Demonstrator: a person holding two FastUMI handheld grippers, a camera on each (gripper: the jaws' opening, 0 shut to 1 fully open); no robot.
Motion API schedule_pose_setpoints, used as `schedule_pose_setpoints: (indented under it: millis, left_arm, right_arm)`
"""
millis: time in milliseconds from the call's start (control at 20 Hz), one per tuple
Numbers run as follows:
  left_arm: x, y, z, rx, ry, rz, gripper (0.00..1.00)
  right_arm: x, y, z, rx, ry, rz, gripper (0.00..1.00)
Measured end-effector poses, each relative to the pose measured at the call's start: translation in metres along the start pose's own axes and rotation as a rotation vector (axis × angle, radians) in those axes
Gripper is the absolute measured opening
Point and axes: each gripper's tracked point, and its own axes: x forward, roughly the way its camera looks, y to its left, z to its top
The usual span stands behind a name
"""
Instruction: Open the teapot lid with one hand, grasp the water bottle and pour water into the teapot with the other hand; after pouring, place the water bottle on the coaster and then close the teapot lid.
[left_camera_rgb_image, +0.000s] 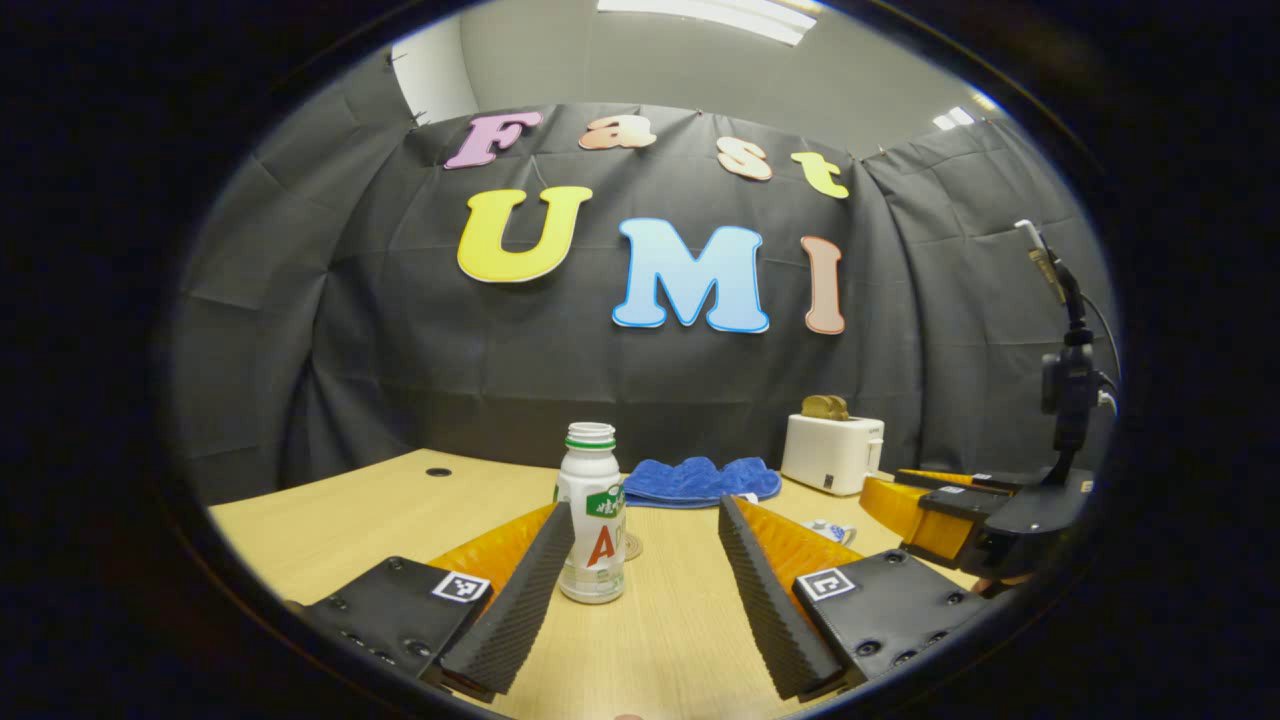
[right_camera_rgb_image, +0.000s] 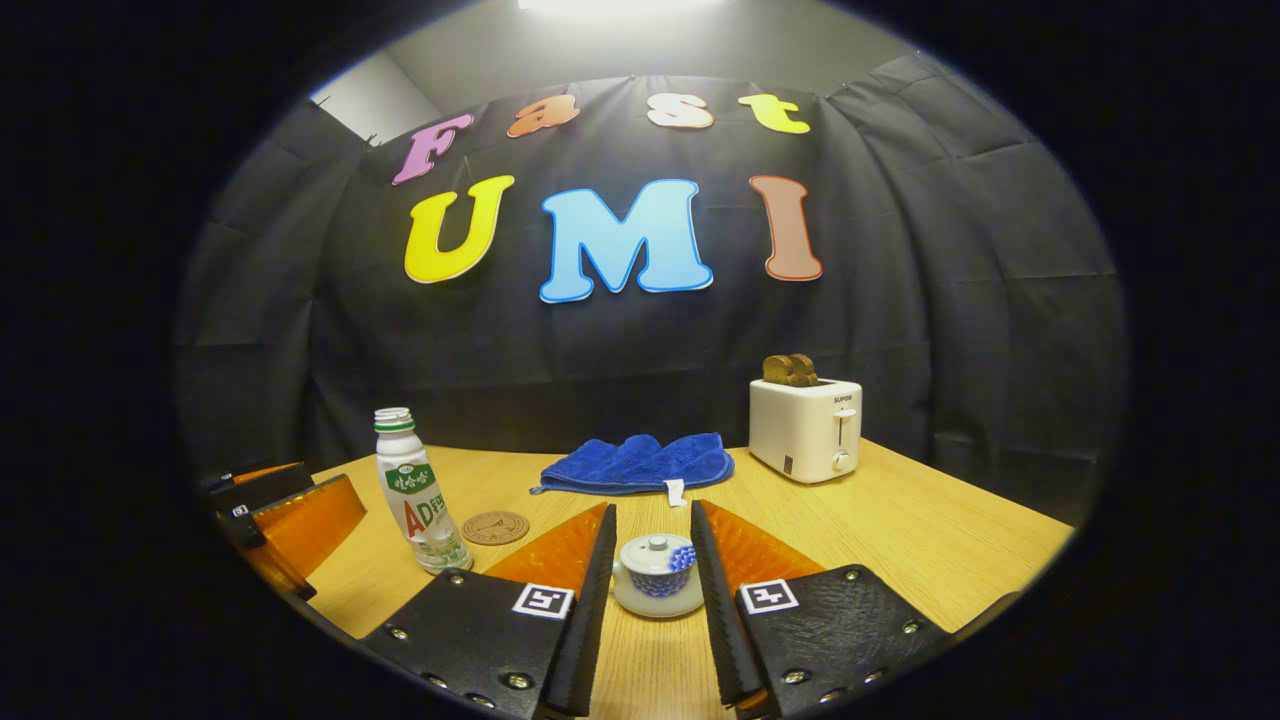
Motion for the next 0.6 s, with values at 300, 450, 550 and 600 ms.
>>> schedule_pose_setpoints:
  millis: [300,450,550,600]
  left_arm:
    - [0.006,0.005,-0.006,-0.007,0.017,0.005,0.98]
    - [0.01,0.007,-0.009,-0.016,0.025,0.002,0.98]
    - [0.011,0.007,-0.011,-0.018,0.031,0.001,0.98]
    - [0.012,0.009,-0.013,-0.019,0.032,0.001,0.98]
  right_arm:
    - [0.041,0.001,-0.021,-0.047,0.073,0.009,0.46]
    - [0.057,0.002,-0.038,-0.055,0.121,0.016,0.46]
    - [0.066,0.0,-0.047,-0.054,0.147,0.011,0.46]
    - [0.068,-0.001,-0.049,-0.056,0.154,0.011,0.46]
